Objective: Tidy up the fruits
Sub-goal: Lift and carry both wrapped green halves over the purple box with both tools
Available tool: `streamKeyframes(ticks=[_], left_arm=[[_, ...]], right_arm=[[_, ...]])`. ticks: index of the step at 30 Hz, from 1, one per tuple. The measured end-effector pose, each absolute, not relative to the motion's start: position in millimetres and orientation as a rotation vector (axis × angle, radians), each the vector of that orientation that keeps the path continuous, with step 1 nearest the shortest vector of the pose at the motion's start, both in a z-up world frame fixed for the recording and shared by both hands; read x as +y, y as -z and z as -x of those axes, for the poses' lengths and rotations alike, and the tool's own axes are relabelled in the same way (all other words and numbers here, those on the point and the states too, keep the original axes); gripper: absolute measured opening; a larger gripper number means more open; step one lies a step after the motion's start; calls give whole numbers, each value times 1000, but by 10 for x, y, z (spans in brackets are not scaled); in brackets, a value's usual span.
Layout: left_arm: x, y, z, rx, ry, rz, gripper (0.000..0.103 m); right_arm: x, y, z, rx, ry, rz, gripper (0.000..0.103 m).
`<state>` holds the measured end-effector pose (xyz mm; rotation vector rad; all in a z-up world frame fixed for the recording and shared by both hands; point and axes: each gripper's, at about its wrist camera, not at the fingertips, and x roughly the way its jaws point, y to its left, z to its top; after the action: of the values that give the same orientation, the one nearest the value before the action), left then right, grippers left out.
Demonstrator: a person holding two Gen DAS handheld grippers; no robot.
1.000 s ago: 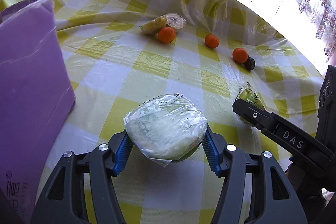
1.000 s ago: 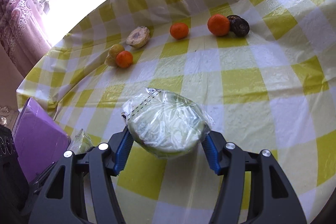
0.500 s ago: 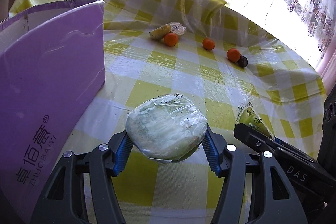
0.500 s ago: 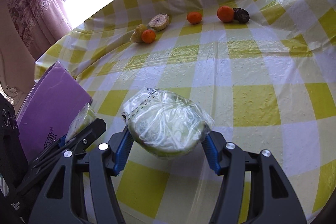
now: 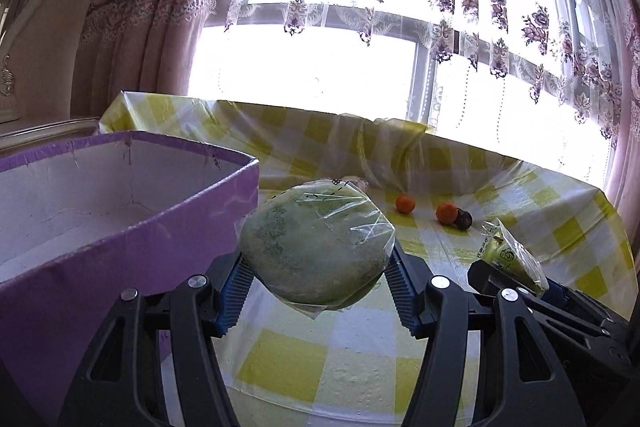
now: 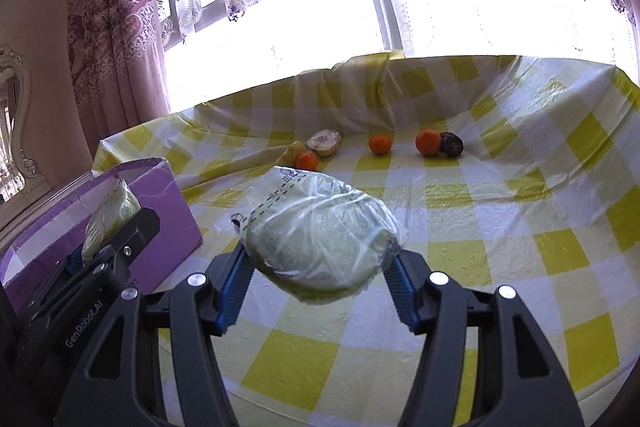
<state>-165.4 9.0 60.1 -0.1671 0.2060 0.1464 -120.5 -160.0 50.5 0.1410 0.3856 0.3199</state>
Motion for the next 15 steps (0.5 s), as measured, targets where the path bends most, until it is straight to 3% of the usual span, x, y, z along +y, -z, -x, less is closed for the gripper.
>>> streamKeyframes(ticks=[15], left_arm=[[595,-1111,2463,-1,-440,175,58]], right_arm=[[-977,-1047,1748,185,-463,-104,61]])
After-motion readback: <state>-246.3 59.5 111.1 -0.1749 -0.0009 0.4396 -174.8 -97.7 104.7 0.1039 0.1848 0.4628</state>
